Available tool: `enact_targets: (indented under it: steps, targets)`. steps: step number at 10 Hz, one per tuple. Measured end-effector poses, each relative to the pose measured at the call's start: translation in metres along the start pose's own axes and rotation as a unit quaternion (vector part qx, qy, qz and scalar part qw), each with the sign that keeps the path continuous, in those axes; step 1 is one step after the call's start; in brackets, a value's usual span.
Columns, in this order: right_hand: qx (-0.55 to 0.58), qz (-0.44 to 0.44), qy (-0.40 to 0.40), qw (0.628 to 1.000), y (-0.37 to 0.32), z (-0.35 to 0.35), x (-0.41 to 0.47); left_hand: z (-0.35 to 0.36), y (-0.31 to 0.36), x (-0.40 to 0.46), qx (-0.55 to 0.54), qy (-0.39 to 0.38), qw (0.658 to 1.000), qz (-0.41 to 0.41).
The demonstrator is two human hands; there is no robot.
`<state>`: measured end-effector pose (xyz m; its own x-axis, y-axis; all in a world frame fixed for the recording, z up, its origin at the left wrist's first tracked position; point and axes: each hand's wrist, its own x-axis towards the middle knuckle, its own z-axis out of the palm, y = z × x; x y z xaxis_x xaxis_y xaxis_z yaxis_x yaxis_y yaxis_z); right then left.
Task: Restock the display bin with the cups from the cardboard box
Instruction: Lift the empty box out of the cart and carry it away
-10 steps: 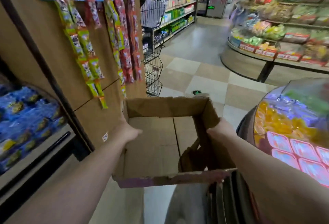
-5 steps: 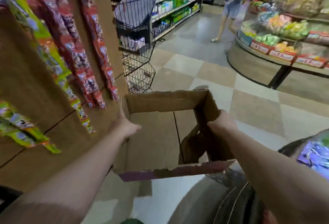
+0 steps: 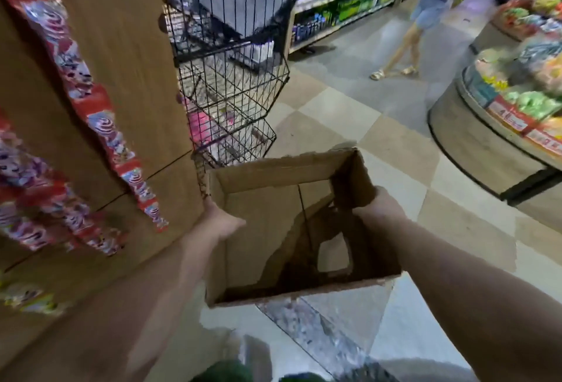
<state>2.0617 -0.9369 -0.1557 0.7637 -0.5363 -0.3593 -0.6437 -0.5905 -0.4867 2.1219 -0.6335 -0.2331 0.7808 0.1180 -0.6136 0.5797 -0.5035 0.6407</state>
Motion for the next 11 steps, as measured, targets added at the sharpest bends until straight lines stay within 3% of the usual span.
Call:
enact_targets:
  steps: [3,6,8,11]
  targets:
    - [-0.092,-0.064,-0.125,0.986,-0.043,0.034,0.183,0.042,0.036,0.075,-0.049,0.061,0.990,-0.118]
    - [-0.160,-0.131,-0.236,0.949,-0.036,0.086,0.344,0.144,0.036,0.145,-0.166,0.131,0.948,-0.240]
    - [-0.173,-0.142,-0.281,0.933,-0.026,0.148,0.408,0.181,0.015,0.201,-0.178,0.173,0.939,-0.239]
    - [-0.169,-0.155,-0.318,0.920,-0.003,0.275,0.481,0.231,-0.070,0.304,-0.192,0.201,0.931,-0.236]
